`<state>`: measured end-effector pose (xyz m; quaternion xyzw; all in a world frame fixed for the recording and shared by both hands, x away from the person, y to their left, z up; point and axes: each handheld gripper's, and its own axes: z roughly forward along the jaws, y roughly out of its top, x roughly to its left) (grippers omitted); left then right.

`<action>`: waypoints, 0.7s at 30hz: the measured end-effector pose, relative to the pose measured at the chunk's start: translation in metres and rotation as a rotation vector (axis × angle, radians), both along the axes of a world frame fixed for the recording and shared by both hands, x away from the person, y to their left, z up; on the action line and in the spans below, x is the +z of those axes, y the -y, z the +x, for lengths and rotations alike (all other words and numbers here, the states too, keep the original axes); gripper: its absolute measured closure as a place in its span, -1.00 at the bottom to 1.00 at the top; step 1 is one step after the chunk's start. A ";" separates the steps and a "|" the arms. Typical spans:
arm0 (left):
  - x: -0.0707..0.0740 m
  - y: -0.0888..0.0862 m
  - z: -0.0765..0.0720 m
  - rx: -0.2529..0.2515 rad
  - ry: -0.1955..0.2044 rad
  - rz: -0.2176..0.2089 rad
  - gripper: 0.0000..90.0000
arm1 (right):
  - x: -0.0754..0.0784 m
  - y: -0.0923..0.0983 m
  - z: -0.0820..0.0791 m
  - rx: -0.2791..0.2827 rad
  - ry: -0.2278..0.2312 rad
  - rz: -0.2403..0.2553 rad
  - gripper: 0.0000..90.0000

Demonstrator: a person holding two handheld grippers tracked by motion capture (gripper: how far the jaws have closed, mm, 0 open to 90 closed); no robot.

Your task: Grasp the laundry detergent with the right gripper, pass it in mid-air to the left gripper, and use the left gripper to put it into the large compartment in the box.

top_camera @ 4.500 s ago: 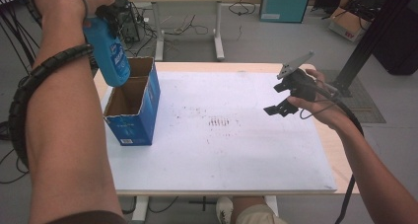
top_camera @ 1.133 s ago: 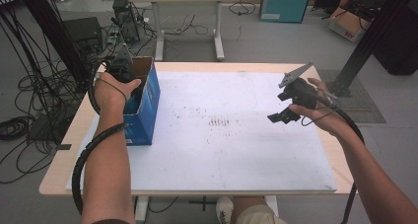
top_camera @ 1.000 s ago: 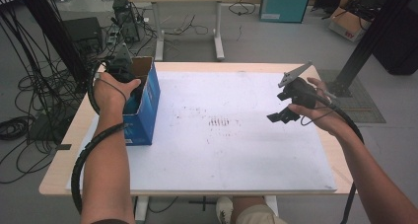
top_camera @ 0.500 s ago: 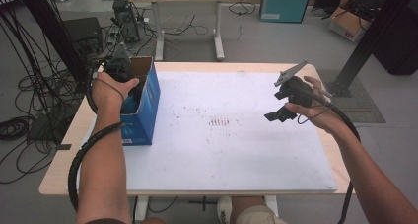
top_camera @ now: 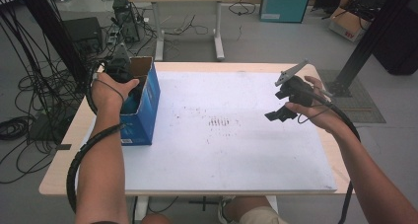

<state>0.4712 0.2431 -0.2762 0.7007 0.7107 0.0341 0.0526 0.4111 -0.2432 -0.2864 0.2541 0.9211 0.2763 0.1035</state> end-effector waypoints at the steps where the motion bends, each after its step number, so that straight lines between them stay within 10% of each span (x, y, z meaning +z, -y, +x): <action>1: 0.000 0.000 0.000 -0.001 -0.002 0.001 -0.19 | 0.000 0.000 0.001 0.003 0.002 0.004 -0.80; 21: 0.000 -0.001 -0.002 -0.006 0.008 -0.001 -0.19 | -0.001 -0.008 0.012 0.012 0.005 -0.015 -0.80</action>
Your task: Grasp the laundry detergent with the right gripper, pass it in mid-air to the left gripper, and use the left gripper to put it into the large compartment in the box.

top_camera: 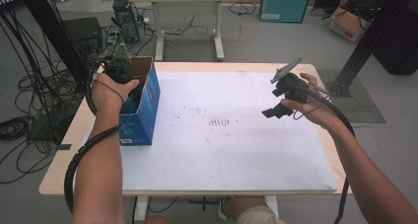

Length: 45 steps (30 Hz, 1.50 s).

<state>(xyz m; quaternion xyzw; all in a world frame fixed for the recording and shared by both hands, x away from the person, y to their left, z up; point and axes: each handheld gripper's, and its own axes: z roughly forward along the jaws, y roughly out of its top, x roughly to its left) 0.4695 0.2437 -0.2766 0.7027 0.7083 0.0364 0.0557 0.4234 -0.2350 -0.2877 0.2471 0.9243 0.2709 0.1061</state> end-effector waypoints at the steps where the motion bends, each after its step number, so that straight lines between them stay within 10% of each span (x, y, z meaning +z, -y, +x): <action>1: 0.000 0.000 0.000 0.000 0.000 0.000 -0.19 | 0.001 -0.001 0.001 0.005 -0.002 -0.007 -0.80; 45: 0.000 0.001 0.000 -0.008 -0.009 0.005 -0.19 | 0.007 0.001 0.002 0.014 0.017 -0.016 -0.80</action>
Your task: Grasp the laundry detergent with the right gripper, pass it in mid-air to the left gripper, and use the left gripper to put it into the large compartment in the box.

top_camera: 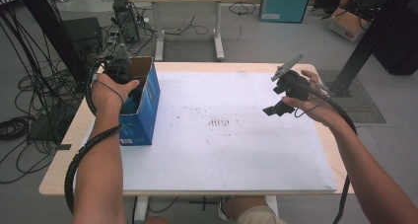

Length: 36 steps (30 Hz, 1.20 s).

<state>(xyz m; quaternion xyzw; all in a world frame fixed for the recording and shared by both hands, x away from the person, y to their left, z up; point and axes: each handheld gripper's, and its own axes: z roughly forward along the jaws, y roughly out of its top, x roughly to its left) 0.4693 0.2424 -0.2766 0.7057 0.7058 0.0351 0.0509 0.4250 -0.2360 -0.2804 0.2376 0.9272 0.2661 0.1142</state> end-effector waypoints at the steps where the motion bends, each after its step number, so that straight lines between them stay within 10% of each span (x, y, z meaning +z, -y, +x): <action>1: 0.000 0.000 0.000 -0.001 0.000 0.001 -0.19 | 0.000 0.000 0.000 -0.001 -0.001 -0.003 -0.80; 36: 0.014 0.005 -0.003 -0.028 0.025 0.012 -0.32 | -0.001 -0.002 -0.002 0.009 -0.003 0.002 -0.80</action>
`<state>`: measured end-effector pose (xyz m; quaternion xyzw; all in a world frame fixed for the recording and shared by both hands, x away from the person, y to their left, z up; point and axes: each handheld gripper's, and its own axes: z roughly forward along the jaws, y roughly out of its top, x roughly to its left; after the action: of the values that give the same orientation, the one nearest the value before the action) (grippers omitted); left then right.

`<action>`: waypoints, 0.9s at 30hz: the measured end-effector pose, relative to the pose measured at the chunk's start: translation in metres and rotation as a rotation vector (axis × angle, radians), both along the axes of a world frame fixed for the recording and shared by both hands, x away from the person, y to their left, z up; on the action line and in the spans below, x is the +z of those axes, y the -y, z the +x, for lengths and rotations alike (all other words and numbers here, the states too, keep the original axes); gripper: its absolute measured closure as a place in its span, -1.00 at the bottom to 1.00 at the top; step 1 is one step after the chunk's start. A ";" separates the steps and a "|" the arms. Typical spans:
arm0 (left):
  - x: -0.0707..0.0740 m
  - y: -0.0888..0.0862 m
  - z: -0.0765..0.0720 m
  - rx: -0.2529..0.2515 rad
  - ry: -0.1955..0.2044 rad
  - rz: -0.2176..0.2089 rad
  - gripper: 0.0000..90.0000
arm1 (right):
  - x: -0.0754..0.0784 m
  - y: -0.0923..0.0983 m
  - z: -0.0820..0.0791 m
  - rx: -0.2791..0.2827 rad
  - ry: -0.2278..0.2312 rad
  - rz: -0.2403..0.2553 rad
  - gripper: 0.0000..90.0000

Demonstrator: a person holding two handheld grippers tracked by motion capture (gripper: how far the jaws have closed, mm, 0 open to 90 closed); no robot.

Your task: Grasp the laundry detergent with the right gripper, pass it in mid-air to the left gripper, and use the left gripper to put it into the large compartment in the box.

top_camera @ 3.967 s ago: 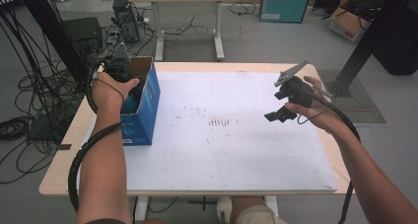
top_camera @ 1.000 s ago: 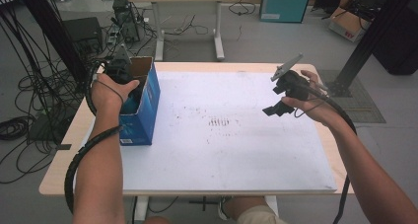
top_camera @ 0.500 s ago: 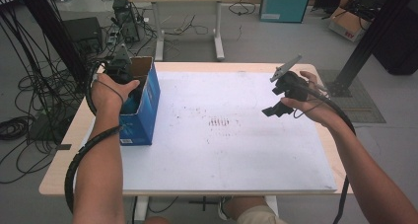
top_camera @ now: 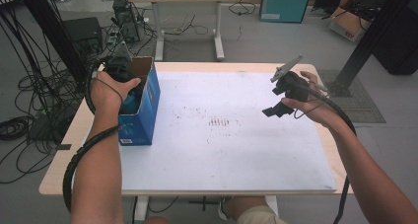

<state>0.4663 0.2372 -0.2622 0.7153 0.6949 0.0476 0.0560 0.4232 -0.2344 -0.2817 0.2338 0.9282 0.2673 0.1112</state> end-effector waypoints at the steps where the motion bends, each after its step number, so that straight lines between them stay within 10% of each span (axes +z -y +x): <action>1: 0.001 0.000 0.000 -0.002 -0.001 0.002 -0.33 | 0.000 0.000 0.001 0.007 0.003 -0.002 -0.80; 19: 0.045 0.001 -0.021 -0.019 0.063 0.019 -0.45 | 0.004 0.001 0.002 -0.001 0.007 0.012 -0.80; 27: 0.081 0.030 -0.034 -0.114 0.138 0.038 -0.59 | 0.011 0.001 0.012 -0.004 0.004 -0.004 -0.80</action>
<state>0.4322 0.2067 -0.1808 0.7498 0.6464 0.1067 0.0928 0.4349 -0.2357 -0.2704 0.2348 0.9281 0.2656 0.1142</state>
